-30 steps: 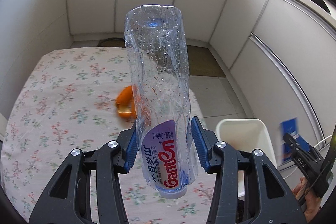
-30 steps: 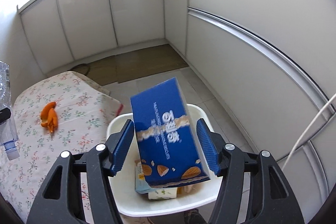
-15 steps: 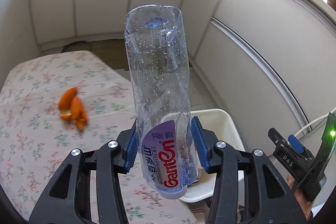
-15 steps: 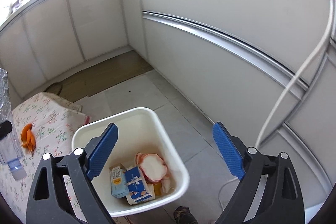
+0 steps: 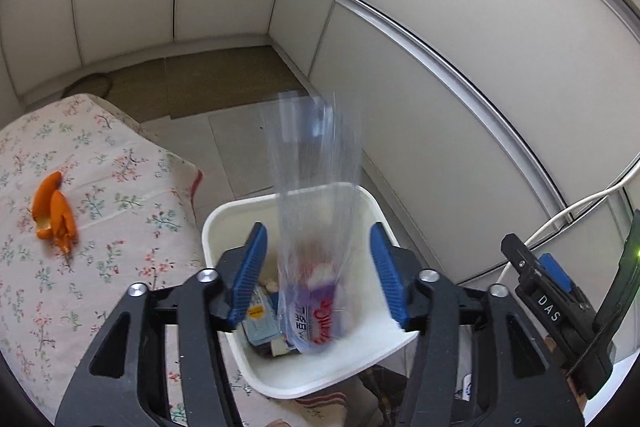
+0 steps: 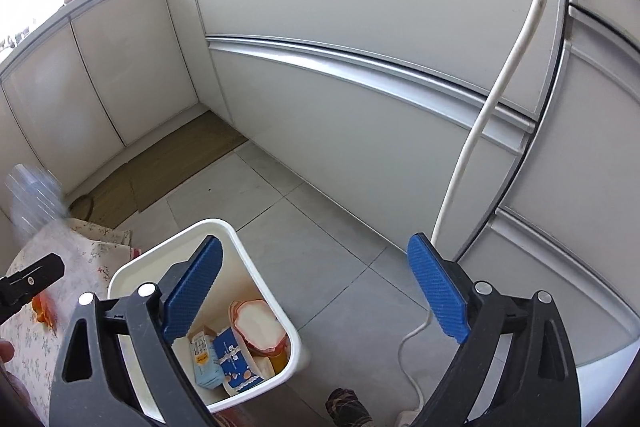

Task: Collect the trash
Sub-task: 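Open the left gripper over the bin to drop the plastic bottle, then grasp one orange peel with the right gripper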

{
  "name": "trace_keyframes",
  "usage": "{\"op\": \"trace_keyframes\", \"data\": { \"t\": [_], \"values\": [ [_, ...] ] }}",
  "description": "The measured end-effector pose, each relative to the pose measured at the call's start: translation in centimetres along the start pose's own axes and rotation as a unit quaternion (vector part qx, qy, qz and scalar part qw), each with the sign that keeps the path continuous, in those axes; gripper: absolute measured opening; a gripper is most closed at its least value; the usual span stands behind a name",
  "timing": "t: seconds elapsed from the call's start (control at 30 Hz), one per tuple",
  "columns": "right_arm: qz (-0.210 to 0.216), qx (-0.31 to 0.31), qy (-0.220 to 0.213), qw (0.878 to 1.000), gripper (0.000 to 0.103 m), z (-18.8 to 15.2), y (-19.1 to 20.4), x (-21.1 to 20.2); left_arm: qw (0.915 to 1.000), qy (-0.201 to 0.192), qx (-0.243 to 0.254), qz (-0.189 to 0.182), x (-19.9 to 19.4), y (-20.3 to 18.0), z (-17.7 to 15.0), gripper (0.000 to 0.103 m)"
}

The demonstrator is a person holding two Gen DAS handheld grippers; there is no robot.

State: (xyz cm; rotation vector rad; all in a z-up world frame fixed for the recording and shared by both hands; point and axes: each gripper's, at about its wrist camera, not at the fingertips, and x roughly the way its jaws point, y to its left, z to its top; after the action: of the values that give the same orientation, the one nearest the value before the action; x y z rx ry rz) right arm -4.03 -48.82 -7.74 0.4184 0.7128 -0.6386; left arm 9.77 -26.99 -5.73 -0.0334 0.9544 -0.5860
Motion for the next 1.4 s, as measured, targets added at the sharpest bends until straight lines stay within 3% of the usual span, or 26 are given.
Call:
{"op": "trace_keyframes", "data": {
  "t": [0.13, 0.33, 0.77, 1.1, 1.4],
  "values": [
    [0.005, -0.010, -0.009, 1.000, 0.091, -0.2, 0.9, -0.3, 0.9997, -0.006, 0.005, 0.021, -0.5, 0.0, -0.3, 0.056],
    [0.020, -0.030, -0.022, 0.999, 0.093, -0.6, 3.5, -1.1, 0.9961, -0.024, 0.006, 0.085, -2.0, 2.2, -1.0, 0.056],
    [0.068, -0.131, -0.039, 0.988, 0.093, -3.4, 13.6, -2.3, 0.9846, -0.041, -0.047, 0.163, -5.6, 11.2, -3.1, 0.061],
    [0.111, -0.193, -0.019, 0.975, 0.093, -5.5, 20.9, -2.4, 0.9766, -0.043, -0.101, 0.185, -7.9, 17.9, -4.7, 0.068],
    [0.136, -0.252, -0.001, 0.958, 0.093, -7.7, 28.0, -1.9, 0.9621, -0.036, -0.174, 0.207, -9.3, 24.3, -5.9, 0.073]
  ]
}}
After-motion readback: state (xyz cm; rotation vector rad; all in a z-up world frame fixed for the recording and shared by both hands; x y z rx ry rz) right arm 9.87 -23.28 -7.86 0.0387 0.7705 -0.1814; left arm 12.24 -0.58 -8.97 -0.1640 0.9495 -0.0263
